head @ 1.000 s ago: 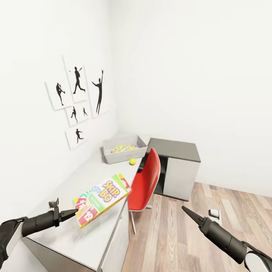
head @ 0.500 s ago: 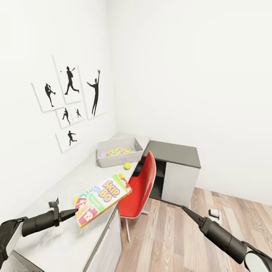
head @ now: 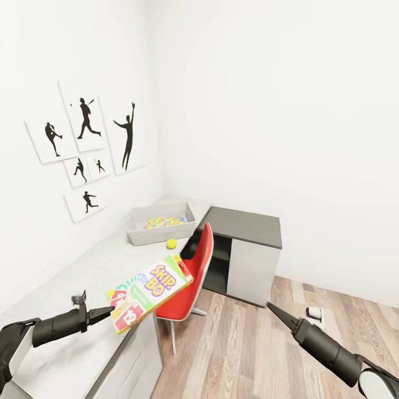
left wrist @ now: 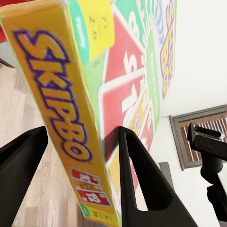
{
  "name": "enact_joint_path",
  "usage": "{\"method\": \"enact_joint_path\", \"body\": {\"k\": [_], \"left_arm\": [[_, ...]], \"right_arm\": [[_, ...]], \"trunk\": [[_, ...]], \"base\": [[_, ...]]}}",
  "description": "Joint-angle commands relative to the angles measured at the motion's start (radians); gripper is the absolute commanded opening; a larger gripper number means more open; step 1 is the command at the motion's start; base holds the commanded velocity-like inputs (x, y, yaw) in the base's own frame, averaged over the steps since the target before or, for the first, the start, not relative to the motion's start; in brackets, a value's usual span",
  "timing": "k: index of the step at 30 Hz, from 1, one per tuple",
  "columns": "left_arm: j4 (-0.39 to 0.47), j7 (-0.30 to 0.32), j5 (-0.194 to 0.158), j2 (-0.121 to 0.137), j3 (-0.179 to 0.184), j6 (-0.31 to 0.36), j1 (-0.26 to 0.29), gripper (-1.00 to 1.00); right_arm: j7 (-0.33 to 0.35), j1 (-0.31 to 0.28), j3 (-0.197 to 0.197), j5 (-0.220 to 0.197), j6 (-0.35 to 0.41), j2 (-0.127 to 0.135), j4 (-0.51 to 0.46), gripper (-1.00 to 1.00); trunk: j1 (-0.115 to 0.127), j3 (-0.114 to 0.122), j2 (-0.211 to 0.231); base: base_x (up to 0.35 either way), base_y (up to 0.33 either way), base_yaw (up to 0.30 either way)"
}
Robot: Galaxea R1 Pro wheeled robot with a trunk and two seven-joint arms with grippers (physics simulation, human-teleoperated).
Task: Put all the toys in the child's room - the three board games (two on the bed and one on the table), the two jigsaw puzzles on the table, and the tennis ball on the table - inside the toy box on the table in the child's room.
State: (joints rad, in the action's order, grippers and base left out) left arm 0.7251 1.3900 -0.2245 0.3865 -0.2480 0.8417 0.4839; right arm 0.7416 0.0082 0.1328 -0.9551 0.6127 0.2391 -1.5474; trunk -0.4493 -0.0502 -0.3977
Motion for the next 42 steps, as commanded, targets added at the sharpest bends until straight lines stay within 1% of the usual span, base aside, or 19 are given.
{"method": "enact_joint_path", "body": {"k": [1, 6, 10, 15, 18, 42], "left_arm": [[0.000, 0.003, -0.002, 0.000, -0.001, 0.011, 0.001, -1.00], [0.000, 0.003, -0.002, 0.000, -0.001, 0.012, 0.001, -1.00], [0.000, 0.002, -0.002, 0.000, -0.001, 0.018, 0.001, -1.00], [-0.001, 0.001, -0.002, 0.000, -0.001, 0.027, 0.001, -1.00], [-0.001, 0.001, -0.001, 0.000, -0.002, 0.029, 0.001, -1.00], [-0.001, -0.001, -0.001, -0.002, 0.001, 0.022, 0.001, -1.00]], "right_arm": [[-0.001, 0.000, 0.001, -0.007, 0.007, 0.000, 0.000, 1.00], [0.003, 0.000, 0.000, -0.007, 0.006, 0.000, -0.002, 1.00], [0.003, 0.000, 0.001, -0.007, 0.006, 0.000, -0.002, 1.00], [0.001, 0.000, 0.001, -0.006, 0.007, 0.000, -0.002, 1.00], [0.000, 0.000, 0.001, -0.007, 0.007, 0.000, -0.002, 1.00], [-0.001, 0.000, 0.001, -0.006, 0.006, 0.000, 0.000, 1.00]], "trunk": [[-0.001, -0.002, -0.002], [-0.001, -0.002, -0.002], [-0.001, 0.000, -0.002], [-0.001, 0.002, -0.002], [-0.001, 0.003, -0.002], [-0.001, 0.003, -0.002]], "base": [[0.000, -0.343, 0.000], [0.010, -0.334, 0.030], [0.017, -0.141, 0.201], [0.003, -0.027, 0.254], [0.000, -0.004, 0.095], [0.000, -0.001, 0.005]]}}
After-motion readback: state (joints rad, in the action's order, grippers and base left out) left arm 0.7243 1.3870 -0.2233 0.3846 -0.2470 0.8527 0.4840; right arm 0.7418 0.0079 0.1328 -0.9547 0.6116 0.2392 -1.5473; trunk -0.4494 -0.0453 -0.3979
